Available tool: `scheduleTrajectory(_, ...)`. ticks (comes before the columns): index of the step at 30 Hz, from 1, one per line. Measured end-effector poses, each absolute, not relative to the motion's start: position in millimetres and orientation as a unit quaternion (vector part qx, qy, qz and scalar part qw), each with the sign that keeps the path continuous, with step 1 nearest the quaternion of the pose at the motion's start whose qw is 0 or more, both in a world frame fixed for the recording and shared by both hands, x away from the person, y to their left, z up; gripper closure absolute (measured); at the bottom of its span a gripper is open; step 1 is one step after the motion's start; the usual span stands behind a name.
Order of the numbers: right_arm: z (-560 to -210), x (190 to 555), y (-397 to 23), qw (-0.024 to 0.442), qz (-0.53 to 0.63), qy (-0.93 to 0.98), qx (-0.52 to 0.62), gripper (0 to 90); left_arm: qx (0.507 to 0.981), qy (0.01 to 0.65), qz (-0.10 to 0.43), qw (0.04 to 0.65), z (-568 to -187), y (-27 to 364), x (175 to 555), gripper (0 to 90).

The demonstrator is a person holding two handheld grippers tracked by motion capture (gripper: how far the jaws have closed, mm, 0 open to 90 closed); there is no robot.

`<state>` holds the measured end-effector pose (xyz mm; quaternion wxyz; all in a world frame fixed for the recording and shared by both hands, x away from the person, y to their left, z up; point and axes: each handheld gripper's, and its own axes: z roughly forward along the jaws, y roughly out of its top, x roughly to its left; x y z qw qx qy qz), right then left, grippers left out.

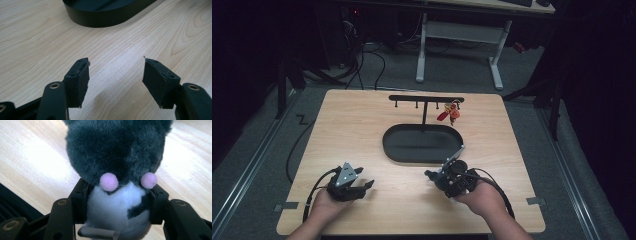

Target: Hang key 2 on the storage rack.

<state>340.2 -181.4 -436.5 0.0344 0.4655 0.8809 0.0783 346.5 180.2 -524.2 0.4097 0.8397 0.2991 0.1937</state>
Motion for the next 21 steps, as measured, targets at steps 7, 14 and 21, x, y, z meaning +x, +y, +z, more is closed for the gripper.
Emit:
scheduleTrajectory(7, -424, 351, -187, 0.044, 0.083, 0.874, 0.476, 47.4, 0.840, 0.299, 0.192, 0.411, -524, 181, 347, 37.6)
scheduleTrajectory(14, -408, 364, -193, 0.049, 0.092, 0.863, 0.494, 47.6, 0.840, 0.298, 0.193, 0.411, -524, 180, 347, 37.6)
scheduleTrajectory(21, -397, 374, -195, 0.050, 0.092, 0.861, 0.497, 47.7, 0.840, 0.298, 0.193, 0.411, -524, 180, 347, 37.6)
